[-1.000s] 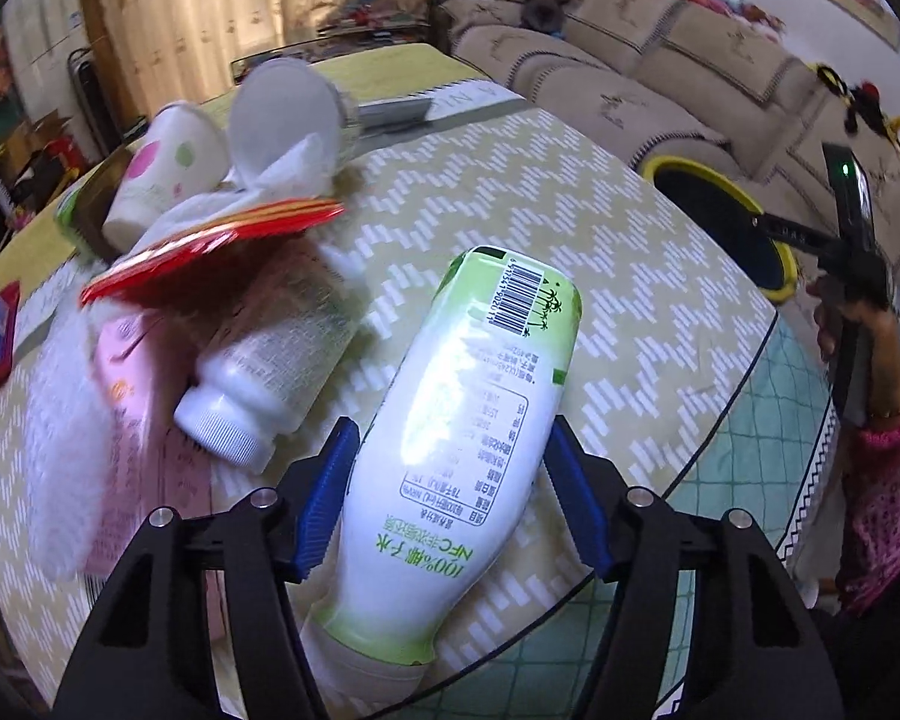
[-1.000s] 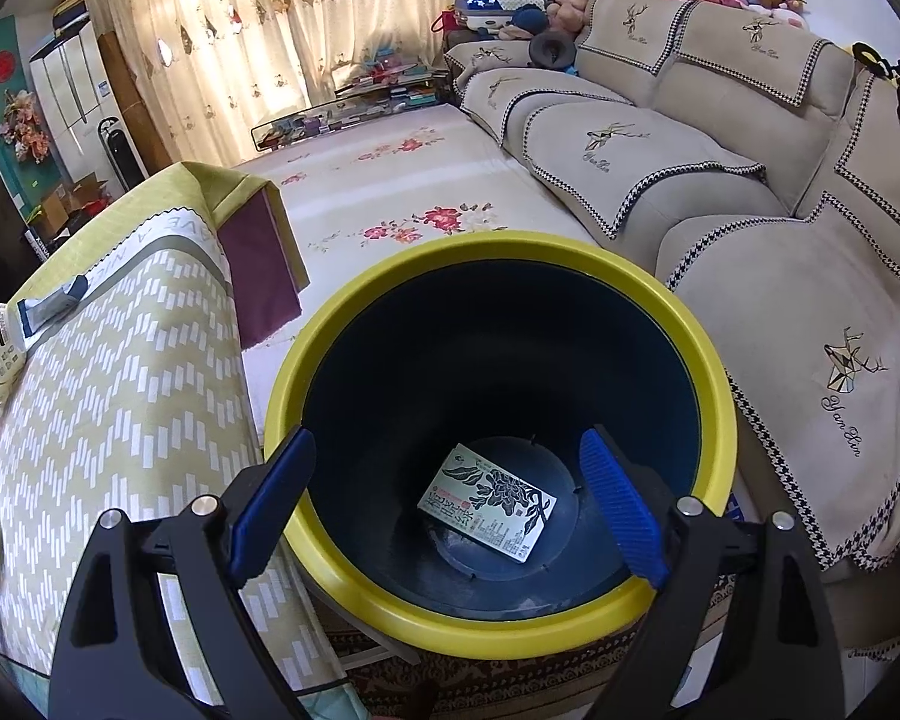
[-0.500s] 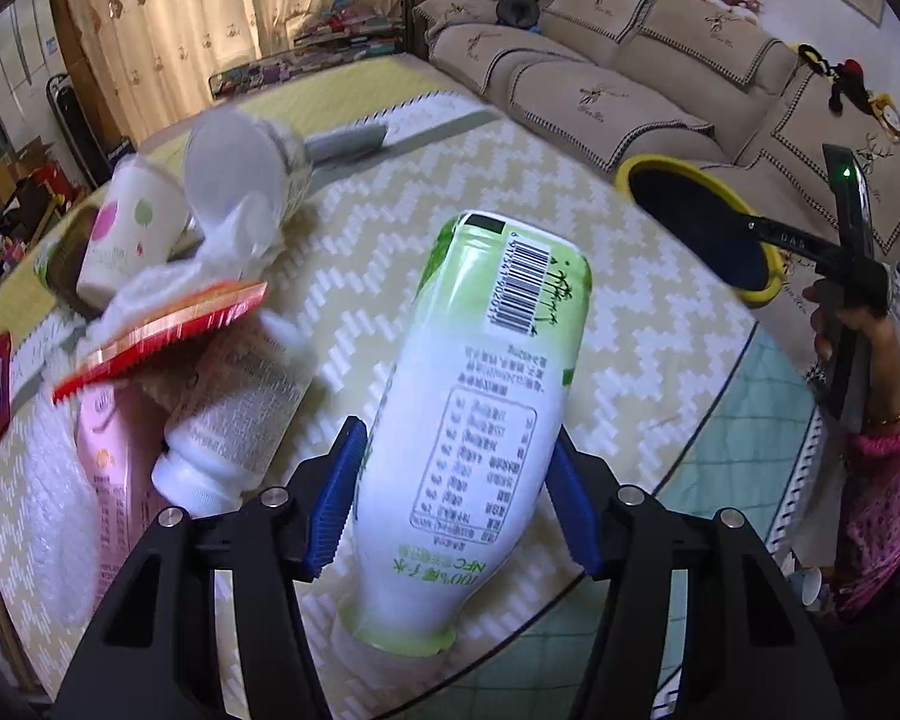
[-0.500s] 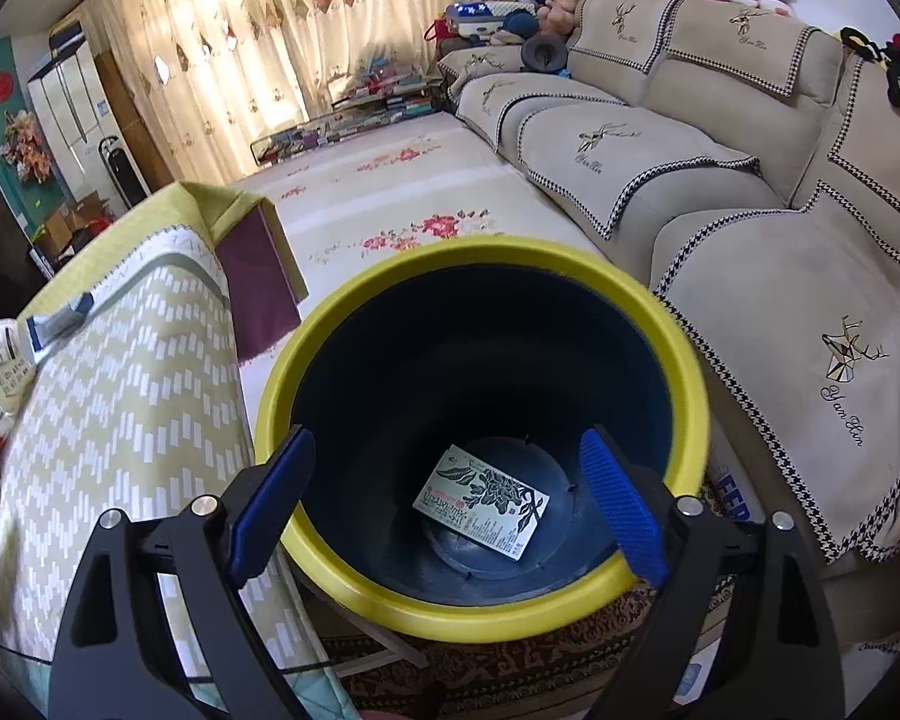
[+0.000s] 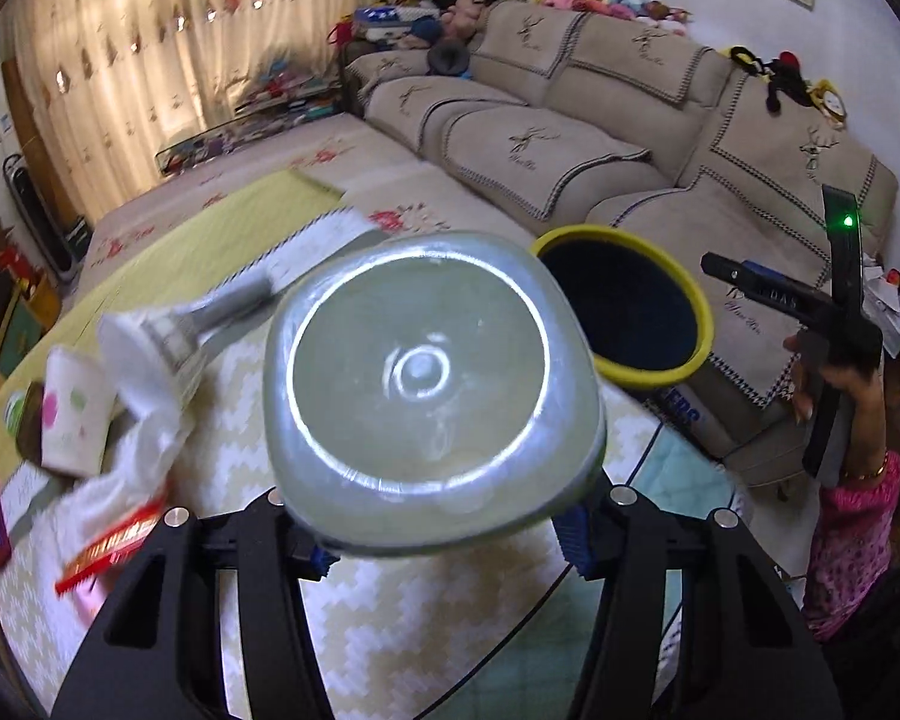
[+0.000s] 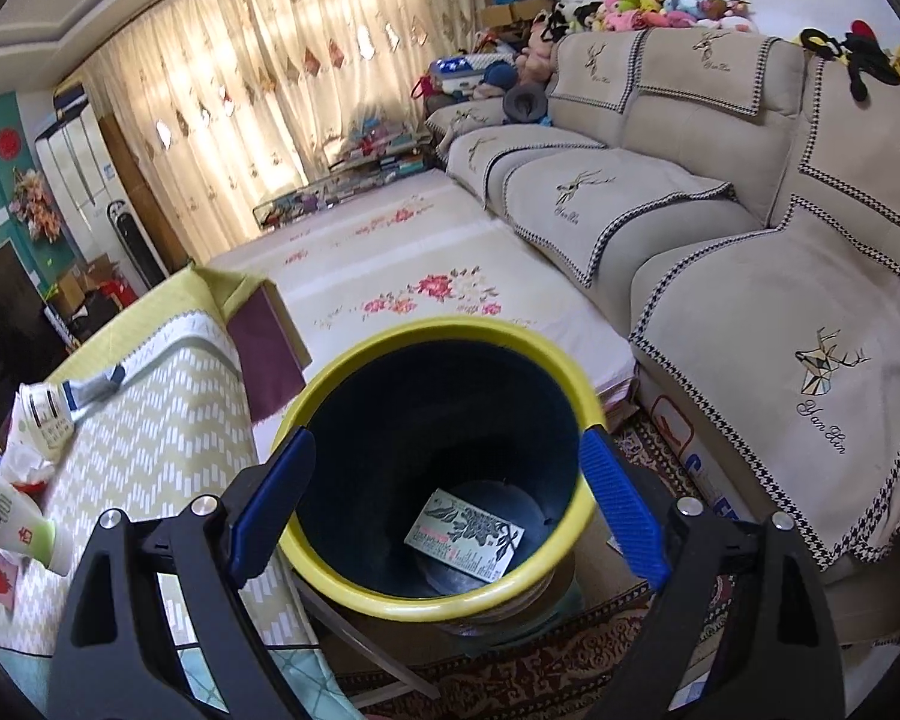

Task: Collect trash
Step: 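Carry the plastic bottle with the left gripper to the bin and release it, then grasp the red snack wrapper with the right gripper, then carry the red wrapper with the right gripper into the bin and open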

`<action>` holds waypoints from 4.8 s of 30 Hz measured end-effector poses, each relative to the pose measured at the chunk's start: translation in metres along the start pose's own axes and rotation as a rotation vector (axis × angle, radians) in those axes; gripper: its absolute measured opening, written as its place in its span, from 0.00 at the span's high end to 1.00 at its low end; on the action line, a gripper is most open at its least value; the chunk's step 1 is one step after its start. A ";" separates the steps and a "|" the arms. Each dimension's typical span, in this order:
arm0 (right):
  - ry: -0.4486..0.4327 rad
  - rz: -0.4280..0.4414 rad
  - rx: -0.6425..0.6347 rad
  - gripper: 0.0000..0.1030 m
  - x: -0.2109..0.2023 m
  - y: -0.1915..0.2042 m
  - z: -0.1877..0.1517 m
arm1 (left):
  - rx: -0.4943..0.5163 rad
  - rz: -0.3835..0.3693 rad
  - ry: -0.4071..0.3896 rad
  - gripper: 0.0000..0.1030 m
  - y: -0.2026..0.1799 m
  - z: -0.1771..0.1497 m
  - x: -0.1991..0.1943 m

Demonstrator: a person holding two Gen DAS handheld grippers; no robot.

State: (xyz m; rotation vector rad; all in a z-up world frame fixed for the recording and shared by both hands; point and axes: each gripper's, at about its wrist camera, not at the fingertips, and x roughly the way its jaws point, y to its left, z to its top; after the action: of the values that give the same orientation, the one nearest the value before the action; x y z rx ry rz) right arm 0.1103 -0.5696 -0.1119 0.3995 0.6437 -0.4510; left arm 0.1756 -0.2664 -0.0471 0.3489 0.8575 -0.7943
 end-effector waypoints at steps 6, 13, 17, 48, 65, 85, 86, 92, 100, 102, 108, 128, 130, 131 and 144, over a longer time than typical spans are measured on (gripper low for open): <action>-0.042 -0.018 0.050 0.17 -0.017 -0.031 0.005 | 0.067 -0.046 -0.013 0.47 -0.035 0.039 0.014; -0.061 -0.071 0.108 0.17 -0.031 -0.072 0.002 | 0.159 -0.126 -0.013 0.47 -0.094 0.088 0.050; -0.063 -0.103 0.137 0.17 -0.037 -0.094 -0.001 | 0.200 -0.167 -0.001 0.47 -0.129 0.116 0.085; -0.003 -0.004 0.059 0.14 -0.035 -0.042 -0.014 | 0.015 -0.038 -0.144 0.16 -0.077 0.060 0.023; 0.180 0.327 -0.345 0.14 -0.011 0.184 -0.063 | -0.414 0.388 -0.304 0.11 0.100 -0.129 -0.154; 0.087 0.600 -0.812 0.46 -0.038 0.394 -0.098 | -0.591 0.412 -0.315 0.11 0.153 -0.204 -0.170; 0.081 0.596 -0.833 0.50 -0.038 0.399 -0.099 | -0.594 0.412 -0.314 0.11 0.154 -0.206 -0.170; 0.050 0.576 -0.906 0.56 -0.030 0.418 -0.096 | -0.613 0.405 -0.304 0.11 0.157 -0.210 -0.164; 0.055 0.592 -0.997 0.56 -0.026 0.432 -0.105 | -0.610 0.381 -0.297 0.11 0.154 -0.208 -0.156; 0.051 0.589 -1.020 0.65 -0.026 0.435 -0.109 | -0.607 0.381 -0.297 0.11 0.153 -0.207 -0.155; 0.026 0.582 -1.014 0.86 -0.026 0.433 -0.104 | -0.607 0.381 -0.294 0.11 0.152 -0.207 -0.154; -0.018 0.751 -0.652 0.93 -0.088 0.357 -0.022 | -0.582 0.361 -0.289 0.11 0.141 -0.200 -0.148; -0.044 0.712 -0.618 0.93 -0.089 0.339 -0.013 | -0.574 0.358 -0.289 0.11 0.139 -0.198 -0.148; -0.050 0.684 -0.598 0.93 -0.088 0.328 -0.008 | -0.571 0.355 -0.290 0.11 0.138 -0.198 -0.147; -0.049 0.201 -0.250 0.93 -0.028 0.142 0.023 | -0.481 0.259 -0.277 0.11 0.109 -0.172 -0.127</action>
State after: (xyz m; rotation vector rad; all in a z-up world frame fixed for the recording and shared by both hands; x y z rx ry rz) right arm 0.1745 -0.4551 -0.0460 0.2121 0.5969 -0.1852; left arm 0.1134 -0.0342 -0.0582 -0.0767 0.6968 -0.3655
